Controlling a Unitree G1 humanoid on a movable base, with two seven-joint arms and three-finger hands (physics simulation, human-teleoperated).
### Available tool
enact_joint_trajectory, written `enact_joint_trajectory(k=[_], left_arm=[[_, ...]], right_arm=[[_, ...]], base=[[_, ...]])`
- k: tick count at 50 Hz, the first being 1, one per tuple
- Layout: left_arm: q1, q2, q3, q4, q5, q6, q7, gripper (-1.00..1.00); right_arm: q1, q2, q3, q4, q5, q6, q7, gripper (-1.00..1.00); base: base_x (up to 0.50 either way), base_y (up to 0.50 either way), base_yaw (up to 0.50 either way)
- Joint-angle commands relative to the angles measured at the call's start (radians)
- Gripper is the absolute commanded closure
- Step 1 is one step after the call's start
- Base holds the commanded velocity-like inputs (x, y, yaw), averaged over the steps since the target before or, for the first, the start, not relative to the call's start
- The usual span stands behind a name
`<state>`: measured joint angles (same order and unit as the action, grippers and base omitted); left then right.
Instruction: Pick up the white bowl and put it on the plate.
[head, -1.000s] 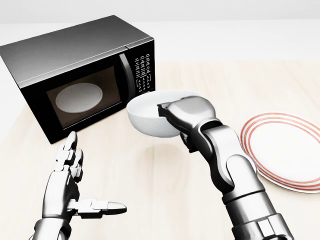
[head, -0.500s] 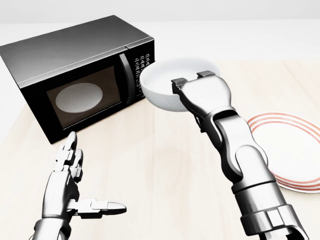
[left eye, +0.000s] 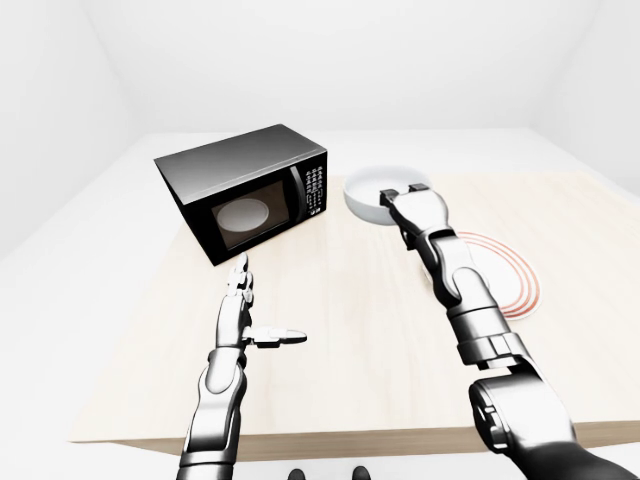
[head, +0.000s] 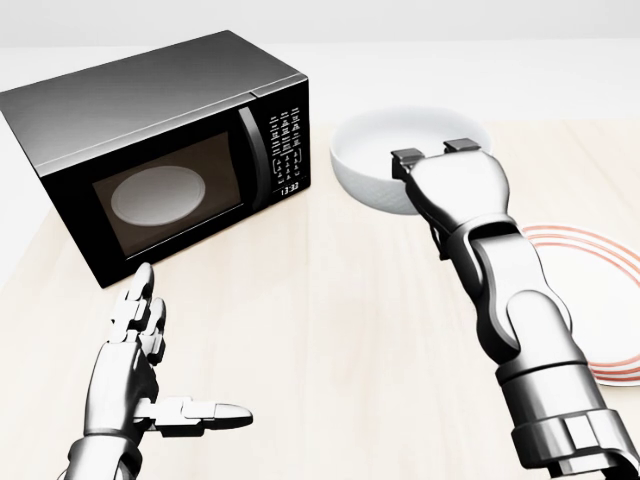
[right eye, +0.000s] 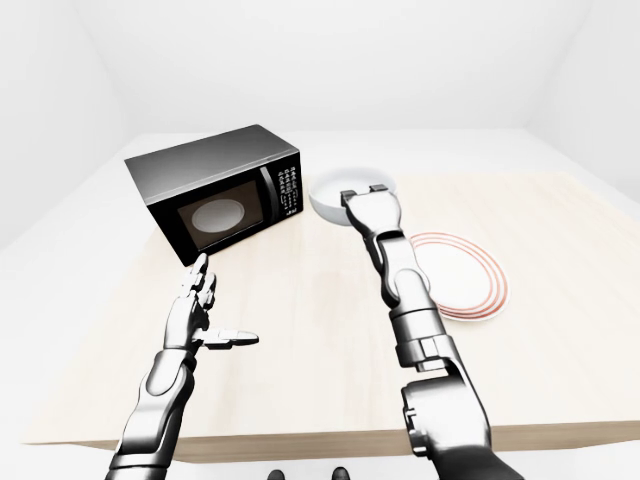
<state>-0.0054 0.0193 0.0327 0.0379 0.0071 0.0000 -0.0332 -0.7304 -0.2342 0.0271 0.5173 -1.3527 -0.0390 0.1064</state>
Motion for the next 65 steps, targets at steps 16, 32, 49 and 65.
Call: enact_joint_trajectory(k=[16, 32, 49, 65], left_arm=[[0.003, 0.0, -0.001, 0.003, 0.002, -0.005, 0.001, -1.0], [0.0, 0.0, 0.0, -0.001, 0.003, 0.002, 0.001, -1.0], [-0.006, 0.0, 0.0, 0.006, 0.002, 0.003, 0.004, -1.0], [-0.003, 0.0, -0.001, 0.007, 0.003, -0.001, 0.003, -1.0]], right_arm=[[0.02, -0.12, -0.066, 0.039, 0.018, 0.029, -0.072, 1.0], [0.047, -0.176, -0.093, 0.073, 0.052, 0.043, -0.1, 1.0], [0.067, -0.217, -0.112, 0.096, 0.083, 0.055, -0.107, 1.0], [0.106, -0.264, -0.137, 0.113, 0.126, 0.063, -0.127, 1.0]], base=[[0.0, 0.0, 0.0], [0.0, 0.0, 0.0], [0.0, 0.0, 0.0], [0.0, 0.0, 0.0]])
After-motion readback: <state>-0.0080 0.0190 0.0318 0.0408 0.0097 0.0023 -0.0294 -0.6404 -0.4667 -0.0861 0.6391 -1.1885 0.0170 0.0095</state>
